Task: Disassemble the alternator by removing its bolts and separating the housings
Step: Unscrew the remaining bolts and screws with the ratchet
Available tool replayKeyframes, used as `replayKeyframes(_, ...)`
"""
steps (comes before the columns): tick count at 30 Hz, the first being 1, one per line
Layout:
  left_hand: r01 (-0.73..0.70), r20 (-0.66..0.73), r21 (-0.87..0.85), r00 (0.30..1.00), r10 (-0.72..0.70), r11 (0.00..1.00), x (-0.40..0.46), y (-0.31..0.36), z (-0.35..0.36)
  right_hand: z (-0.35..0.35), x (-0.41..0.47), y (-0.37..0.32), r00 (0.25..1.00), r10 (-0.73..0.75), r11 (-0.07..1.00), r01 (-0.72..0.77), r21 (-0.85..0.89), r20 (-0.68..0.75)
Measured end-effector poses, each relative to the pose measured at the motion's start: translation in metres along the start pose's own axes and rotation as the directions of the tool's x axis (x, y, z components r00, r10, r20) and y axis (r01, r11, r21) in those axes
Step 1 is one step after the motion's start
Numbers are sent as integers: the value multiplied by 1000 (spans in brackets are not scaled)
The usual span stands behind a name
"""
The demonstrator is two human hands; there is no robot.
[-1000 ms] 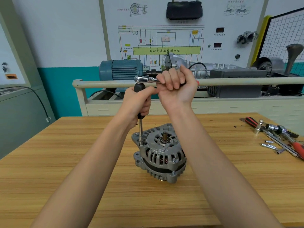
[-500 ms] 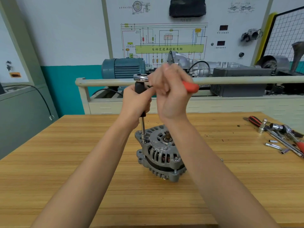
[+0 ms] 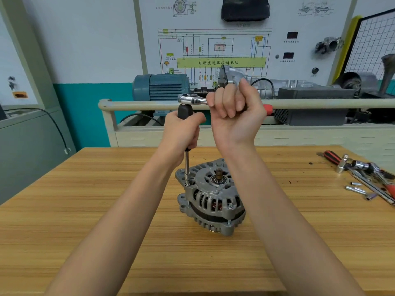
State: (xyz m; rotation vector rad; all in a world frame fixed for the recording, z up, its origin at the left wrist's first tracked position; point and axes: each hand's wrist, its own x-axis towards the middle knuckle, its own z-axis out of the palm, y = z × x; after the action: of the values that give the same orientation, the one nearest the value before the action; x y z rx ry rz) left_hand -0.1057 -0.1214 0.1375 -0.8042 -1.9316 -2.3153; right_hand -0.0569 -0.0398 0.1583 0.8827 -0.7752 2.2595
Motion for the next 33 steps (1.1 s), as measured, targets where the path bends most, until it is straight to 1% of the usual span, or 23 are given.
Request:
replayKeyframes(1, -16, -66, 33, 998, 18, 999, 0, -1, 3, 5, -7, 3, 993, -105, 985, 110, -134, 48)
replayKeyframes(2, -37, -123, 78, 991, 46, 996, -1, -1, 6, 9, -13, 8, 971, -219, 929, 238, -284, 96)
replayKeyframes(3, -63, -157, 123, 984, 83, 990, -2, -1, 9, 14, -20, 12, 936, -312, 838, 352, -417, 163)
replayKeyframes(4, -90, -163, 169, 980, 118, 982, -3, -1, 10, 19, -25, 16, 902, -366, 745, 432, -508, 229)
replayKeyframes(5, -110, -151, 195, 979, 140, 975, -4, -1, 10, 23, -28, 19, 883, -381, 689, 469, -552, 275)
replayKeyframes(6, -116, -141, 192, 979, 144, 975, -4, -1, 10, 25, -29, 21, 879, -381, 671, 477, -568, 287)
replayKeyframes(7, -110, -133, 162, 982, 133, 981, -4, -1, 8, 26, -28, 21, 887, -378, 680, 460, -571, 265)
replayKeyframes(8, -104, -120, 121, 986, 118, 987, -3, -1, 5, 24, -24, 20, 905, -364, 721, 422, -549, 219)
replayKeyframes(9, -92, -96, 80, 990, 99, 993, -2, -2, 2, 21, -20, 17, 930, -326, 787, 365, -497, 167)
replayKeyframes(11, -50, -14, 25, 999, 50, 998, 2, -2, -5, 12, -8, 8, 978, -180, 928, 206, -310, 109)
replayKeyframes(13, -29, 61, -9, 998, 30, 1000, 4, -1, -11, 3, 4, 0, 998, 3, 997, 1, -82, 59)
replayKeyframes(15, -6, 146, -49, 989, 13, 999, 6, 1, -13, -7, 15, -4, 988, 152, 979, -147, 140, -26)
replayKeyframes(17, 70, 247, -88, 968, -47, 994, 6, 2, -14, -16, 23, -2, 971, 230, 930, -198, 311, -70)
replayKeyframes(19, 110, 294, -78, 952, -83, 991, 6, 3, -13, -19, 25, 0, 967, 245, 909, -202, 363, -76)
replayKeyframes(21, 87, 250, -49, 966, -72, 995, 6, 2, -12, -16, 21, 0, 976, 208, 934, -177, 310, -71)
replayKeyframes(23, 53, 151, -29, 987, -48, 998, 4, 2, -8, -11, 13, 0, 990, 131, 973, -120, 196, -45)
replayKeyframes(25, 26, 21, -4, 999, -26, 1000, 1, 2, -1, 0, 2, 1, 1000, 1, 1000, -1, 18, 16)
replayKeyframes(26, 10, -48, 17, 999, -10, 1000, 0, 2, 2, 5, -3, 5, 994, -92, 990, 97, -104, 52)
replayKeyframes(27, -13, -110, 45, 994, 18, 999, -1, 2, 6, 10, -9, 10, 977, -195, 949, 210, -237, 86)
replayKeyframes(28, -40, -155, 74, 987, 51, 996, -3, 2, 9, 16, -16, 15, 951, -286, 882, 310, -354, 122)
replayKeyframes(29, -59, -175, 102, 982, 77, 993, -5, 2, 11, 21, -21, 20, 926, -345, 816, 376, -438, 152)
replayKeyframes(31, -65, -182, 116, 980, 85, 991, -8, 3, 12, 26, -27, 24, 907, -384, 757, 418, -503, 176)
replayKeyframes(33, -78, -163, 97, 982, 94, 992, -6, 2, 8, 24, -25, 22, 915, -375, 767, 398, -504, 151)
